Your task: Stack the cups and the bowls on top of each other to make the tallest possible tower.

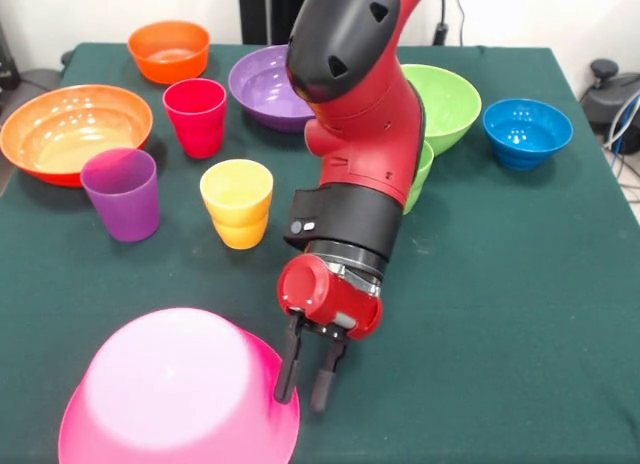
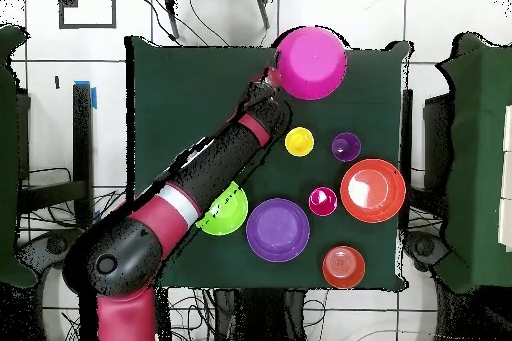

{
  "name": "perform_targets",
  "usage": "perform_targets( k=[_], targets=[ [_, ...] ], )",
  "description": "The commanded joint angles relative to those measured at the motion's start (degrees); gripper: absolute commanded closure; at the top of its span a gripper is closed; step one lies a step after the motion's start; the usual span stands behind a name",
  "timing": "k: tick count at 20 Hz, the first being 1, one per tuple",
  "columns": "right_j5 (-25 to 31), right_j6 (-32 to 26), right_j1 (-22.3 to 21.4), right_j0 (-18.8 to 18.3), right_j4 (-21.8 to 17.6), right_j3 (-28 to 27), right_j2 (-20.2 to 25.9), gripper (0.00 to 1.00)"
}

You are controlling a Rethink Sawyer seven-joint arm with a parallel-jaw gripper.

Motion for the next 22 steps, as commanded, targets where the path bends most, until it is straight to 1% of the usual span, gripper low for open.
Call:
perform_targets(
  k=[1, 2, 3, 4, 5, 6, 7, 9, 12, 13, 16, 17, 20, 22],
  targets=[
    [7.1, 8.4, -3.3, -0.6, -3.8, -0.3, 12.7, 0.0],
    [7.5, 8.5, -3.9, -0.5, -3.4, 0.4, 13.3, 0.0],
    [8.1, 8.9, -4.9, -1.0, -4.4, 0.7, 14.9, 0.0],
    [8.3, 9.0, -5.5, -1.6, -4.7, 0.8, 15.8, 0.0],
    [8.9, 9.4, -7.0, -3.0, -7.3, 0.3, 18.5, 0.0],
    [8.8, 9.4, -7.7, -3.8, -8.6, 0.0, 19.7, 0.0],
    [10.6, 9.9, -10.4, -5.7, -13.4, -0.6, 24.9, 0.0],
    [13.3, 9.4, -15.0, -8.9, -20.4, -0.4, 33.0, 0.0],
    [17.3, 6.4, -21.7, -13.6, -27.1, 1.8, 44.1, 0.0],
    [18.0, 5.8, -23.6, -14.8, -27.9, 2.9, 46.1, 0.0],
    [15.4, 7.1, -22.4, -16.4, -26.0, 2.2, 43.7, 0.0],
    [13.8, 7.8, -21.0, -17.8, -25.9, 0.9, 43.4, 0.0],
    [9.3, 8.1, -18.3, -20.3, -24.3, -0.9, 41.8, 0.0],
    [8.7, 8.2, -18.3, -22.2, -25.8, -1.6, 43.6, 0.0]
  ],
)
